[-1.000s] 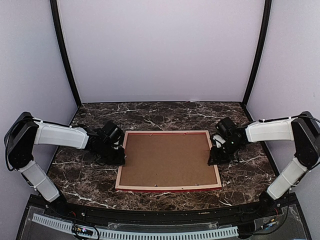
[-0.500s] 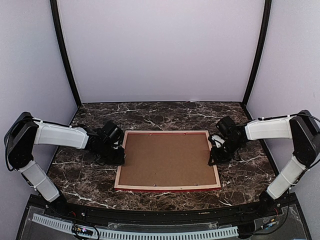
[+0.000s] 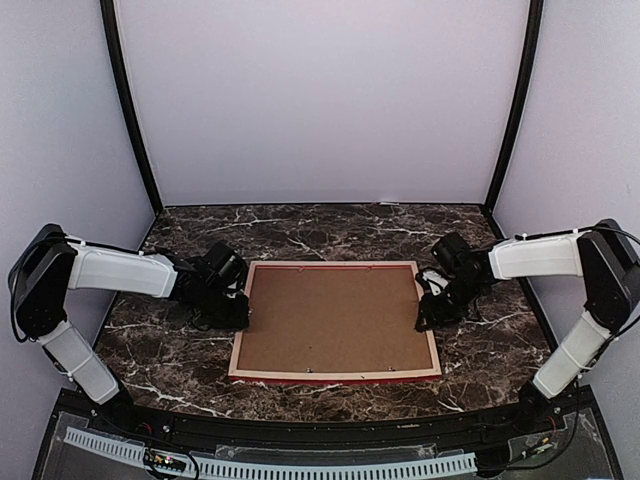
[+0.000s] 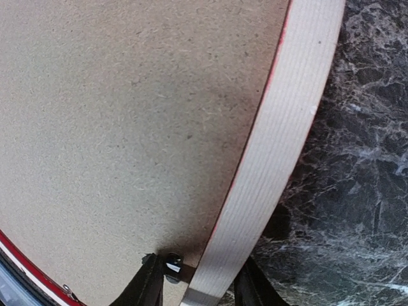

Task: Put the photo into the frame
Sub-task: Press the fastener onto the backboard.

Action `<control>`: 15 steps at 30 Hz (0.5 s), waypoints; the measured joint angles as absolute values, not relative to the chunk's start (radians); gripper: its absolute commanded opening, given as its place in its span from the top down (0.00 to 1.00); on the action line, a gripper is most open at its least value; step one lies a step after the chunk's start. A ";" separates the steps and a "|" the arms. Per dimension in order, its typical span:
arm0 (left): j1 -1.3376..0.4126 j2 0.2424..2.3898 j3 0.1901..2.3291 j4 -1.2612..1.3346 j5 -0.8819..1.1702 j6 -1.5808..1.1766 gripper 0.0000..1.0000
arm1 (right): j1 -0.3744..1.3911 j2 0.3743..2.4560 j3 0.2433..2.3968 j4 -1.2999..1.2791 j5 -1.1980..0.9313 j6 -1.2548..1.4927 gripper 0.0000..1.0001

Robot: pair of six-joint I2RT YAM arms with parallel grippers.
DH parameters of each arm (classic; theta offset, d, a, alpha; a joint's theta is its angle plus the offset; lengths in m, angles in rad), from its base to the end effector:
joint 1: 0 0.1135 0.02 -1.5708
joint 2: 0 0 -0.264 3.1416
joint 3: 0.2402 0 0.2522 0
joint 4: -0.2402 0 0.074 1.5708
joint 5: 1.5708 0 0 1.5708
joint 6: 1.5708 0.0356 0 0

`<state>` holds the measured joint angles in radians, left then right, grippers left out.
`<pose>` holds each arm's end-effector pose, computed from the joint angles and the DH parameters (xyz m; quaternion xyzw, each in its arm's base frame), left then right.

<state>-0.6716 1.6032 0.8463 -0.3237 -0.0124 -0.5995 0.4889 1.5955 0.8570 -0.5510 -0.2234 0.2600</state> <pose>0.2347 -0.1860 0.1561 0.0335 0.9695 -0.1392 0.1988 0.2419 0.1376 0.1524 -0.1279 0.9757 0.1537 0.0893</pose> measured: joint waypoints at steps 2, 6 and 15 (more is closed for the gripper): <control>-0.672 1.603 0.846 -0.324 -0.013 -0.599 0.76 | 0.489 1.596 0.860 -0.555 -0.219 0.257 0.68; -0.672 1.603 0.846 -0.326 -0.016 -0.599 0.76 | 0.488 1.601 0.870 -0.570 -0.213 0.247 0.73; -0.672 1.602 0.846 -0.328 -0.021 -0.599 0.76 | 0.487 1.607 0.879 -0.582 -0.220 0.217 0.79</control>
<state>-0.6716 1.6024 0.8463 -0.3279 -0.0208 -0.5991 0.4870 1.6066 0.8795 -0.5816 -0.2199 0.2169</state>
